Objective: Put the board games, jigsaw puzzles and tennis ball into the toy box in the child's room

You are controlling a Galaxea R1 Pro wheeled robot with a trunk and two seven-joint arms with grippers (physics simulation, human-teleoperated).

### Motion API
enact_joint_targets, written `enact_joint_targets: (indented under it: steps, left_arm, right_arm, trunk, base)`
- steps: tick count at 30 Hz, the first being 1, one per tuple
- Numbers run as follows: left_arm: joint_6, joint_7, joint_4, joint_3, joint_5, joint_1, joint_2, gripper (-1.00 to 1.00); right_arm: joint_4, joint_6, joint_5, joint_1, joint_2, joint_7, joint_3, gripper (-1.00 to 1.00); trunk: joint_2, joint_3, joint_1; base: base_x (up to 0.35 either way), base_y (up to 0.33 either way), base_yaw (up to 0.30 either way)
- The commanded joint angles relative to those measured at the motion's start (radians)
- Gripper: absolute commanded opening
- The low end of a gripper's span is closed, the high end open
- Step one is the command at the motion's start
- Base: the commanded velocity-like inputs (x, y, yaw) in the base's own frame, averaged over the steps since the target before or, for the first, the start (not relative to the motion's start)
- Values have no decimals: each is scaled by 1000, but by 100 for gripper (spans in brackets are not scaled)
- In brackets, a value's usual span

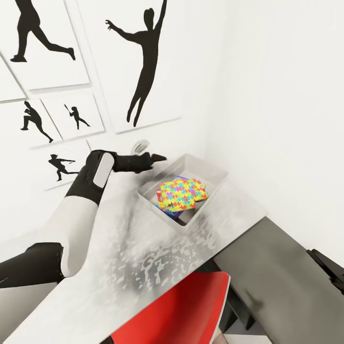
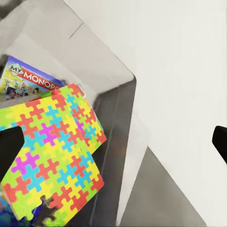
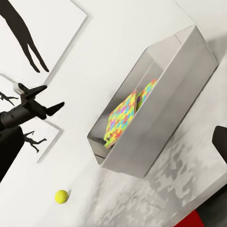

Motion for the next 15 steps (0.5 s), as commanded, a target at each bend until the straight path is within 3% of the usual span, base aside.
enact_joint_targets:
  steps: [1, 5, 9, 12, 15]
  left_arm:
    - [17, -46, -24, 4, -3, 10, 44, 100]
    - [24, -213, -45, 0, 16, 54, 186, 100]
    - [24, -388, -51, -12, 13, 103, 314, 100]
    - [24, -438, -54, -38, 8, 134, 382, 100]
    - [24, -451, -54, -96, -11, 145, 440, 100]
  right_arm:
    - [0, 6, -3, -1, 0, 1, -1, 100]
    - [0, 6, -3, -1, 0, 1, -1, 100]
    - [0, 5, -3, -1, 0, 1, -1, 100]
    - [0, 5, -3, -1, 0, 1, 0, 100]
    - [0, 5, -3, -1, 2, 0, 1, 100]
  trunk:
    - [-2, -2, 1]
    - [-2, -2, 1]
    - [-2, -2, 1]
    - [-2, -2, 1]
    - [-2, -2, 1]
  base:
    - [0, 0, 0]
    - [0, 0, 0]
    - [0, 0, 0]
    - [0, 0, 0]
    - [0, 0, 0]
